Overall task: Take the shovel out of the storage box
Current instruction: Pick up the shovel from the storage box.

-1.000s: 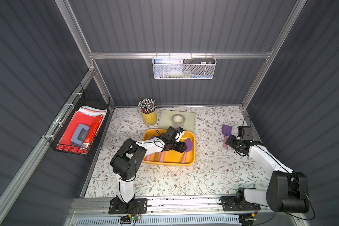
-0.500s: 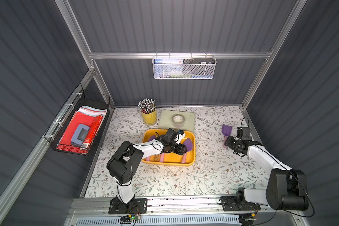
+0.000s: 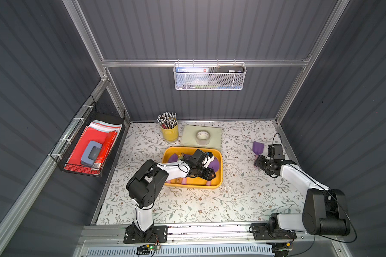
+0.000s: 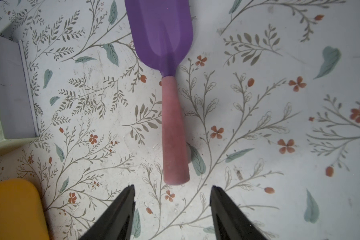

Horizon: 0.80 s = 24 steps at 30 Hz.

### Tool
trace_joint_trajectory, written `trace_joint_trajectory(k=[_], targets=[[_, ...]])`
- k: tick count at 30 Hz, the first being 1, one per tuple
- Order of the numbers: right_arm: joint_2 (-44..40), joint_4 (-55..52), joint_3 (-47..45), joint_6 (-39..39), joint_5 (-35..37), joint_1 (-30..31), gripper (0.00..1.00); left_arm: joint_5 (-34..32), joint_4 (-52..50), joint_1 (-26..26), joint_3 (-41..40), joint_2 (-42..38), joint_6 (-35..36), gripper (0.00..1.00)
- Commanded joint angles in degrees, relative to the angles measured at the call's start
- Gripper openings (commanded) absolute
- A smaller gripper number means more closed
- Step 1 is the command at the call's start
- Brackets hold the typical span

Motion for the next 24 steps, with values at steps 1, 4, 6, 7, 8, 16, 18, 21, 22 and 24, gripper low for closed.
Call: trace_joint_trajectory(k=[1, 4, 6, 7, 8, 16, 18, 21, 22, 24], targets=[[0.62, 0.52, -0.62, 0.60, -0.16, 0.46, 0.62, 0.48, -2.54, -0.48, 1.40, 2.28, -0.16, 0.55], [0.79, 0.53, -0.61, 0.43, 0.05, 0.48, 0.63, -0.07, -2.36, -0.89, 1.49, 3.40, -0.21, 0.49], [0.96, 0.62, -0.62, 0.40, 0.11, 0.46, 0.62, -0.15, -2.02, -1.02, 1.47, 4.18, -0.42, 0.45], [1.05, 0.67, -0.61, 0.32, 0.05, 0.46, 0.62, -0.03, -1.76, -1.10, 1.48, 4.53, -0.55, 0.44], [1.14, 0.68, -0.62, 0.34, 0.11, 0.47, 0.63, 0.06, -1.45, -1.18, 1.41, 4.84, -0.56, 0.43], [1.61, 1.16, -0.97, 0.52, -0.11, 0.57, 0.63, -0.81, 0.05, -1.38, 0.70, 5.73, -1.08, 0.25], [1.61, 1.31, -1.15, 0.59, -0.24, 0.54, 0.63, -1.19, -0.26, -1.37, 0.71, 4.98, -1.10, 0.21], [1.76, 1.49, -1.19, 0.52, -0.31, 0.54, 0.63, -2.38, -0.16, -1.37, 1.26, 3.74, -1.69, 0.17], [1.85, 1.66, -1.23, 0.56, -0.34, 0.57, 0.63, -2.78, -0.19, -1.37, 1.40, 3.43, -1.92, 0.16], [2.07, 1.89, -1.32, 0.56, -0.48, 0.62, 0.62, -3.69, -0.57, -1.37, 2.00, 2.96, -2.05, 0.14]])
